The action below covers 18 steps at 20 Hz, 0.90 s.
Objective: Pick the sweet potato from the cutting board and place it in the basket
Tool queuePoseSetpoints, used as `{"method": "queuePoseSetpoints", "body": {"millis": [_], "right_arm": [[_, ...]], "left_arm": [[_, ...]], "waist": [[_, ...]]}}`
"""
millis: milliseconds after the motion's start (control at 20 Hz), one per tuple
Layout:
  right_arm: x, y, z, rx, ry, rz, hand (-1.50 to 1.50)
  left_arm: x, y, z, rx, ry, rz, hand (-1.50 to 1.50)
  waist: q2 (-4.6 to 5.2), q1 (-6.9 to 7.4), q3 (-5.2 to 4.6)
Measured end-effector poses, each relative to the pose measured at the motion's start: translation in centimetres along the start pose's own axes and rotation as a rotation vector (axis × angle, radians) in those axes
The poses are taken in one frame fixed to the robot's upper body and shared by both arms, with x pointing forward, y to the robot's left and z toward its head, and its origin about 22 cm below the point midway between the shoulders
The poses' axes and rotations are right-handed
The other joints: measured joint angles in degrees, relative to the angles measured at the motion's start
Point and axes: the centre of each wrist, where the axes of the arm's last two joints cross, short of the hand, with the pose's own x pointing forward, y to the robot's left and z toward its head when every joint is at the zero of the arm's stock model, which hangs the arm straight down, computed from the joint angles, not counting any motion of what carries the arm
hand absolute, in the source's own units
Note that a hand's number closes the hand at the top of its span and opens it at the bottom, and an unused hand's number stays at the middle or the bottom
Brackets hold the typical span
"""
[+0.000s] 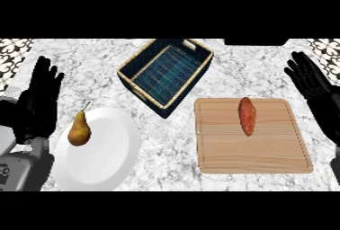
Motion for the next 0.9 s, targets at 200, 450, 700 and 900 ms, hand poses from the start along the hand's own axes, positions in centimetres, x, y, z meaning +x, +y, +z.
{"method": "queuePoseSetpoints", "body": {"millis": [200,450,700,900], "right_arm": [[-2.5,-3.5,0.3,-0.152,0.089,0.054,1.50],[-6.3,-4.6,0.7,-0.334,0.029,0.040,-1.50],[-9.5,-1.2,-1.0,-0.573,0.063,0.192,-1.50],[-9.2,-2.0,-2.4,-0.737,0.174,0.368,-1.50]], "left_arm": [[-0.9,0.8,-0.1,-0.031,0.009,-0.058,0.00],[-2.2,1.6,-0.1,-0.090,0.036,-0.156,0.00],[-2.8,1.7,0.1,-0.134,0.058,-0.186,0.00],[-3.3,1.6,0.0,-0.136,0.067,-0.197,0.00]], "waist": [[-0.11,0.55,0.82],[0.10,1.14,1.30],[0.03,2.08,1.25],[-0.23,1.57,1.10]]}}
